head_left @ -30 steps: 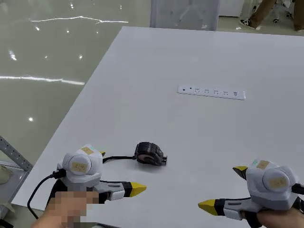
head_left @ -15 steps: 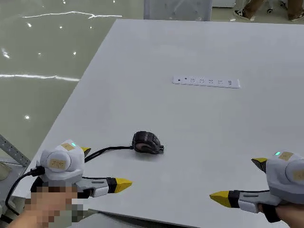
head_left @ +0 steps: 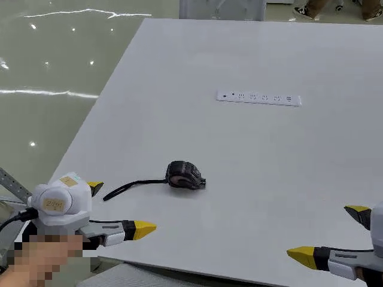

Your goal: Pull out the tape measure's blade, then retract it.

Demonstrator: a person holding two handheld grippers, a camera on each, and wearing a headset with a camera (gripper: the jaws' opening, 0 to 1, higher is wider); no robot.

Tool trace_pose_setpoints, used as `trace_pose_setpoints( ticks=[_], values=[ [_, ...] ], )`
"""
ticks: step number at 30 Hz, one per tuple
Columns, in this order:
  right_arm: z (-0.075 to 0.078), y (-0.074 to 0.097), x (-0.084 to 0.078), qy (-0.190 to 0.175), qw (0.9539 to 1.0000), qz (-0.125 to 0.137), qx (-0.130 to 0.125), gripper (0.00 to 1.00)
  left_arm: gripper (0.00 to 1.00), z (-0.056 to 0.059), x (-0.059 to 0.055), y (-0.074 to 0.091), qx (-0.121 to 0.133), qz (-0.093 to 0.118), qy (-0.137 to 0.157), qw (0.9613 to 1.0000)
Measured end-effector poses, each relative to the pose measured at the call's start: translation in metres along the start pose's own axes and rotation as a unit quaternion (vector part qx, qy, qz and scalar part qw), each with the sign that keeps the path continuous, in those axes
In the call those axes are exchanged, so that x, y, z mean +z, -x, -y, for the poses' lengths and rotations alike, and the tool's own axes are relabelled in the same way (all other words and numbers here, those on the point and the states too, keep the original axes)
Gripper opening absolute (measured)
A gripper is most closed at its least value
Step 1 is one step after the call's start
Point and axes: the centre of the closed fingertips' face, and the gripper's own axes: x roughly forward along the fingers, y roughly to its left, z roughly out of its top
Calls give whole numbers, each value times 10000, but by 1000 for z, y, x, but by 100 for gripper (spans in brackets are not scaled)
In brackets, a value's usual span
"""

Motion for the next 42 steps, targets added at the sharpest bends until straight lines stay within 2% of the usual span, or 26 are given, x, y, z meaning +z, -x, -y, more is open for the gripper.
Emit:
trace_pose_setpoints(
  ticks=[11, 24, 36, 42],
  values=[
    [4, 11, 6, 234, 9997, -24, -110, 100, 100, -1, -5, 13, -11, -46, 45, 10000],
    [4, 15, 2, 354, 9992, -136, -115, 100, 100, -2, -7, 16, -41, -84, 74, 9999],
    [10, 16, -1, 405, 9990, -145, -137, 100, 99, -2, -8, 17, -97, -133, 114, 9998],
    [7, 17, -1, 424, 9989, -158, -127, 100, 99, -6, -8, 16, -87, -121, 103, 9998]
  ],
)
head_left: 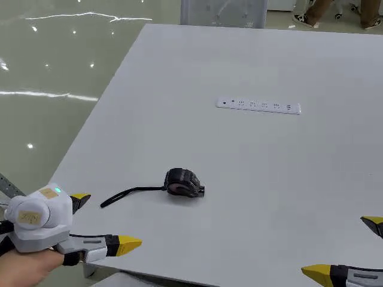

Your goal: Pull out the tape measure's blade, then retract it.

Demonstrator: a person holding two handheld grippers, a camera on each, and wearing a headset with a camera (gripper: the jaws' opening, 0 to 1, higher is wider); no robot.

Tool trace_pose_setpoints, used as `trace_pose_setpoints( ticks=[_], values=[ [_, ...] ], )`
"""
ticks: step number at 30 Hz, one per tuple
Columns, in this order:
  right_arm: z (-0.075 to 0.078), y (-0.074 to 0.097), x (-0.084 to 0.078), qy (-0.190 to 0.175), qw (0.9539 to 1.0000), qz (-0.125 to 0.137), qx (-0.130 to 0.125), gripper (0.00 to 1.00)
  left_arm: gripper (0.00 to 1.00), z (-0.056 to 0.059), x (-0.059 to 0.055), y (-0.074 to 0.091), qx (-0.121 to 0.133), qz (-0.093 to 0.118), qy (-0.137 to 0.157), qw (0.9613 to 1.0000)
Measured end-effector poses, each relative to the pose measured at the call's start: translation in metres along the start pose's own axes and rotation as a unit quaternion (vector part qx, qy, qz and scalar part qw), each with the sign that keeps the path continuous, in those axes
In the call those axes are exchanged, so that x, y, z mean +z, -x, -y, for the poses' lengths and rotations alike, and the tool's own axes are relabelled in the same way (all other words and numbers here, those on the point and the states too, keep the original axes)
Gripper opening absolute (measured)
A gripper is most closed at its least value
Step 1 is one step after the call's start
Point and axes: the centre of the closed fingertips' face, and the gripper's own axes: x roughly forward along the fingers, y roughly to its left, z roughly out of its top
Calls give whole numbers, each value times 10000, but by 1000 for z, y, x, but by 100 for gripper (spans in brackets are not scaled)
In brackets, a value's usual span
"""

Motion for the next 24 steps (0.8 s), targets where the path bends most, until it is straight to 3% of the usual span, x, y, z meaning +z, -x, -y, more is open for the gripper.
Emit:
trace_pose_setpoints(
  ticks=[24],
  values=[
    [-2, -2, -4, 37, 9999, -115, 47, 100, 100, -1, 1, 1, 9, -71, -83, 9999]
  ],
)
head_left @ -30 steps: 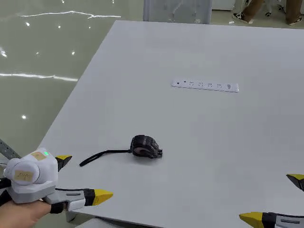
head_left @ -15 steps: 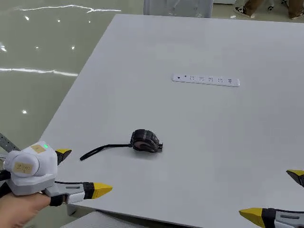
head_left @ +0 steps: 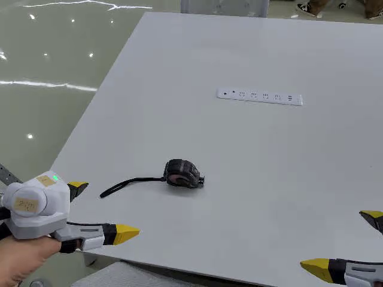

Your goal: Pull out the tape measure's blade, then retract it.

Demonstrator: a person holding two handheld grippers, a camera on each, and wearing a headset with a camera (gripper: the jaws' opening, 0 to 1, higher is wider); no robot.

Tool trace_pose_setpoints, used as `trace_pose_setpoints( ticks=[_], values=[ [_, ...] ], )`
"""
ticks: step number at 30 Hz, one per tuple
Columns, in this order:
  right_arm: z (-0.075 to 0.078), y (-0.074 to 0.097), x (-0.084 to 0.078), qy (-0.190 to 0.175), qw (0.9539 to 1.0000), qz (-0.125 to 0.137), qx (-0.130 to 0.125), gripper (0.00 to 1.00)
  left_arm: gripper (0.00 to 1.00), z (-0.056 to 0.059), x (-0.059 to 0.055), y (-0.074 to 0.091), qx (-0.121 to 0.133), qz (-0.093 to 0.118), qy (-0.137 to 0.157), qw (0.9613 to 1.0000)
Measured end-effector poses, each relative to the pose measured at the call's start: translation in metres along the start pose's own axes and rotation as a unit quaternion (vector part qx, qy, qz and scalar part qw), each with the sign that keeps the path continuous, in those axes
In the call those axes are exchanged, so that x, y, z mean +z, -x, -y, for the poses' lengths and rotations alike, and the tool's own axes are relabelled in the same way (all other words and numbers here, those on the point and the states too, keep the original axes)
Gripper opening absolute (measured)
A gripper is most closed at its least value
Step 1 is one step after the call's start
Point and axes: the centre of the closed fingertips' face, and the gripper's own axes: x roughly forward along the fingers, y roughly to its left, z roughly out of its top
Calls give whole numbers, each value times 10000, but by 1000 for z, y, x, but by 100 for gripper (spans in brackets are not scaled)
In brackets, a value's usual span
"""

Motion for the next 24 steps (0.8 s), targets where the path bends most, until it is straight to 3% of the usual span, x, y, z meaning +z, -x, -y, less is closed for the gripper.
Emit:
trace_pose_setpoints(
  ticks=[24],
  values=[
    [-3, 1, 0, -12, 10000, 12, 19, 100, 100, -3, 0, 4, 42, -4, -36, 10000]
  ],
)
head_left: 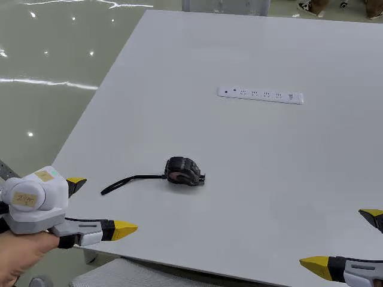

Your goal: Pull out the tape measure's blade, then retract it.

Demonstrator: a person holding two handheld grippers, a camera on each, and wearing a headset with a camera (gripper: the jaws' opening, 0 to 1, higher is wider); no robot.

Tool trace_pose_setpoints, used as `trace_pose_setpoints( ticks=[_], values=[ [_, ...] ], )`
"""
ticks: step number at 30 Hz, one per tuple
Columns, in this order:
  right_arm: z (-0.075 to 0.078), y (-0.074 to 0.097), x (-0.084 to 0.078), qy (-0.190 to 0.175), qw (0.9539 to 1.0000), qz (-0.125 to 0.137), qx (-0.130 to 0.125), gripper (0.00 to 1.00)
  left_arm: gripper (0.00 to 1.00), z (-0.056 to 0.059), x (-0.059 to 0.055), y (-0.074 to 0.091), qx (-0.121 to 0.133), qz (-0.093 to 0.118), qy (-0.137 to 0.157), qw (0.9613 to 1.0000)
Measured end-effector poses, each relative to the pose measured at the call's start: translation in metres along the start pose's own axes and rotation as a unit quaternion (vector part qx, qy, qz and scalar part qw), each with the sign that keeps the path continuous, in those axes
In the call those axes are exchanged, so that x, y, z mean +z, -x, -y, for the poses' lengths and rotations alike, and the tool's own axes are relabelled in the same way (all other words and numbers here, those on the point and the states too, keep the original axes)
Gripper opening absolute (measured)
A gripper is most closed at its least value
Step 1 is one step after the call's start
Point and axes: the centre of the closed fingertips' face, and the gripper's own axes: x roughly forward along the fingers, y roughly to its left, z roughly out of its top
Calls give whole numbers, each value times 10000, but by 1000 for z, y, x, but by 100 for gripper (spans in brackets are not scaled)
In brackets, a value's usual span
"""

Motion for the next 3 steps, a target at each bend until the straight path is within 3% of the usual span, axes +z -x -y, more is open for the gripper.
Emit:
trace_pose_setpoints(
  ticks=[3],
  values=[
    [0, -1, 1, 7, 10000, -4, 4, 100, 100, 0, 1, 0, 0, 13, 7, 10000]
  ],
)
